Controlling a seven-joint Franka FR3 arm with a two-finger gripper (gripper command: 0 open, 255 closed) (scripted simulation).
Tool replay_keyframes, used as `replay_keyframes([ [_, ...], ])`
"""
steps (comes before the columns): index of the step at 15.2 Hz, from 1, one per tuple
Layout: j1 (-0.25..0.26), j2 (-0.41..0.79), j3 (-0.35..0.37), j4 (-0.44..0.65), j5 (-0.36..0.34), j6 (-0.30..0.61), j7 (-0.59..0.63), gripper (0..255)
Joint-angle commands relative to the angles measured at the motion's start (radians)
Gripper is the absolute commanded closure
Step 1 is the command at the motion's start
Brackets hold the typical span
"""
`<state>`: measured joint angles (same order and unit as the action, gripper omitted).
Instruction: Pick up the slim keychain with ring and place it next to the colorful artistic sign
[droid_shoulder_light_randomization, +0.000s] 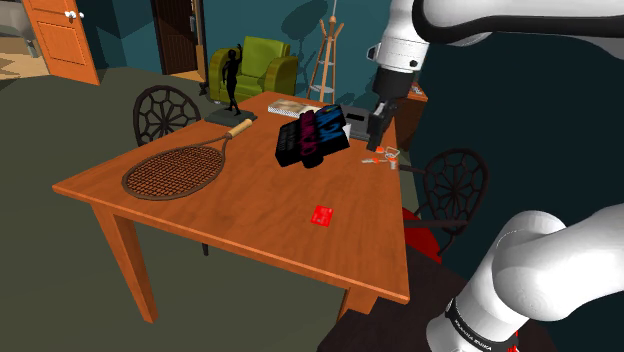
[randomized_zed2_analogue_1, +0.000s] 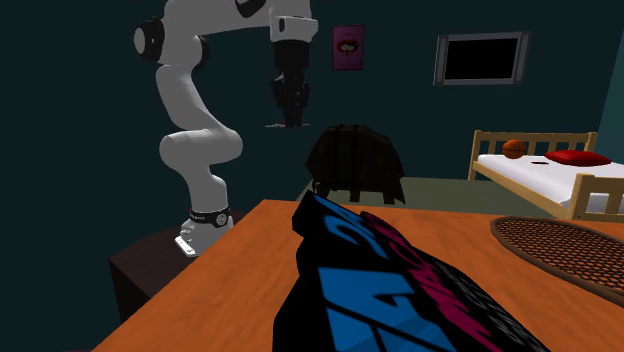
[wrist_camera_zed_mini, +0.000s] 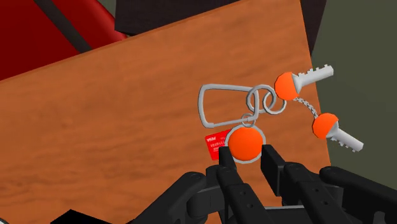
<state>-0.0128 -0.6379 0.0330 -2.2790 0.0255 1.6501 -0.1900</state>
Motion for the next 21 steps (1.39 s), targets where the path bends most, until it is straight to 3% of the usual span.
replay_keyframes([
  [1, -0.009, 0.002, -0.020, 0.011, -0.012, -0.010, -0.024, 255],
  [9, -0.073, 0.054, -0.182, 0.055, -0.100, 0.002, -0.217, 255],
  [18, -0.127, 0.197, -0.363, 0.188, -0.156, 0.025, -0.439, 255],
  [21, -0.131, 0.205, -0.376, 0.170, -0.159, 0.053, -0.452, 255],
])
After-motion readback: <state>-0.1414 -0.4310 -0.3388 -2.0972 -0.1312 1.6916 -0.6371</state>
